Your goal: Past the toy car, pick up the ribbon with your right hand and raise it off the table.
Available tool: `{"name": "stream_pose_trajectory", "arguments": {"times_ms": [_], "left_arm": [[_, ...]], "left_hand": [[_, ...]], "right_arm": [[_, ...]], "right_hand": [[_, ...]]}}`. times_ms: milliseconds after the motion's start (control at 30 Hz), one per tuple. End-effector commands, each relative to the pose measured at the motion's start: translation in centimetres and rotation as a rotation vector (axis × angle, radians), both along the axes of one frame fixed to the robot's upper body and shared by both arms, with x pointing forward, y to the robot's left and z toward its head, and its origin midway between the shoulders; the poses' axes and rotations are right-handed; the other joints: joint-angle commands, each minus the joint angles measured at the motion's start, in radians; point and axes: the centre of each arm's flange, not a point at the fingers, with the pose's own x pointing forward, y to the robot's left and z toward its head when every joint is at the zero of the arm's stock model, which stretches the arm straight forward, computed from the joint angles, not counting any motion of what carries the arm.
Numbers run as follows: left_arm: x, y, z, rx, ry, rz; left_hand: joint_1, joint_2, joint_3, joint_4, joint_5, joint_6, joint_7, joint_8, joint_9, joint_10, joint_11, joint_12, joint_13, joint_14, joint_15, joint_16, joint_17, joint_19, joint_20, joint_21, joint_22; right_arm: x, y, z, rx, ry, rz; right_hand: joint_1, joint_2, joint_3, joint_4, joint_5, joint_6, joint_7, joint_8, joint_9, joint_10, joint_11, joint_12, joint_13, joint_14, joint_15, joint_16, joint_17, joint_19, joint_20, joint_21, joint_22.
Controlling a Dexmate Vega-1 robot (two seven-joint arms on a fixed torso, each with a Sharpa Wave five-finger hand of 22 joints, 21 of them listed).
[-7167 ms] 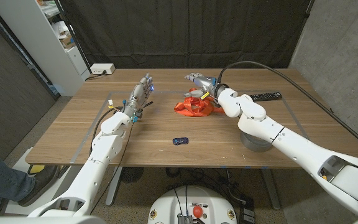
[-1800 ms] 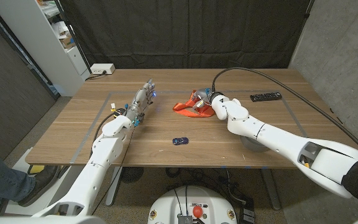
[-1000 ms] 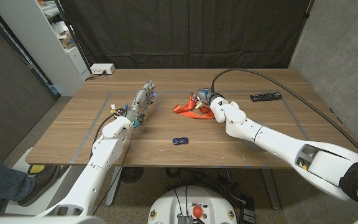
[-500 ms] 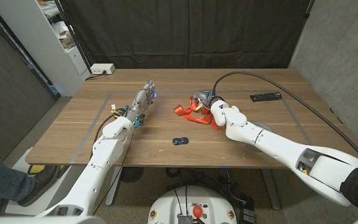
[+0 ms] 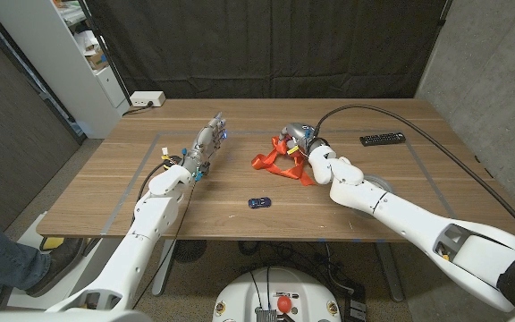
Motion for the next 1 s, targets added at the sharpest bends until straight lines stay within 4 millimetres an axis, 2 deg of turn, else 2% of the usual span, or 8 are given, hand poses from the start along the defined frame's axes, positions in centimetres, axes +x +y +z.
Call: {"name": "stream_pose_trajectory", "arguments": {"times_ms": [33,767,1000], "left_arm": [[0.3,-0.1,0.3,0.004,-0.004,-0.010],[0.2,0.5,0.6,0.007,-0.020,-0.016],[0.2,0.4,0.8,0.009,-0.025,-0.019]], "left_hand": [[0.001,0.007,0.003,-0.006,-0.003,0.007,-0.001,0.004,0.001,-0.008,-0.003,0.005,0.003,-0.003,0.002,0.005,0.001,-0.088,0.010,0.002,0.004],[0.000,0.008,0.002,-0.008,-0.003,0.013,0.000,0.005,0.001,-0.008,-0.005,0.005,0.003,-0.002,0.003,0.006,0.001,-0.088,0.010,0.002,0.004],[0.000,0.009,0.001,-0.009,-0.003,0.016,0.011,0.005,0.001,-0.008,-0.005,0.005,0.003,-0.002,0.002,0.006,0.001,-0.089,0.011,0.002,0.004]], "right_arm": [[-1.0,-0.8,1.0,0.067,-0.047,0.014],[-4.0,0.2,3.2,0.107,-0.148,0.104],[-4.7,0.3,3.9,0.114,-0.170,0.110]], "right_hand": [[0.014,-0.002,0.000,0.008,-0.002,0.008,0.002,-0.002,0.004,0.008,0.004,0.009,0.012,0.019,-0.138,-0.003,0.012,-0.011,-0.104,0.018,0.008],[0.013,-0.004,0.004,0.011,-0.002,0.013,0.008,-0.004,0.011,0.028,0.009,0.004,0.026,0.042,-0.136,-0.013,0.042,-0.029,-0.105,0.078,0.024],[0.011,-0.001,0.005,0.013,-0.001,0.011,0.004,-0.005,0.013,0.028,0.009,0.001,0.029,0.045,-0.135,-0.015,0.052,-0.036,-0.105,0.092,0.027]]}}
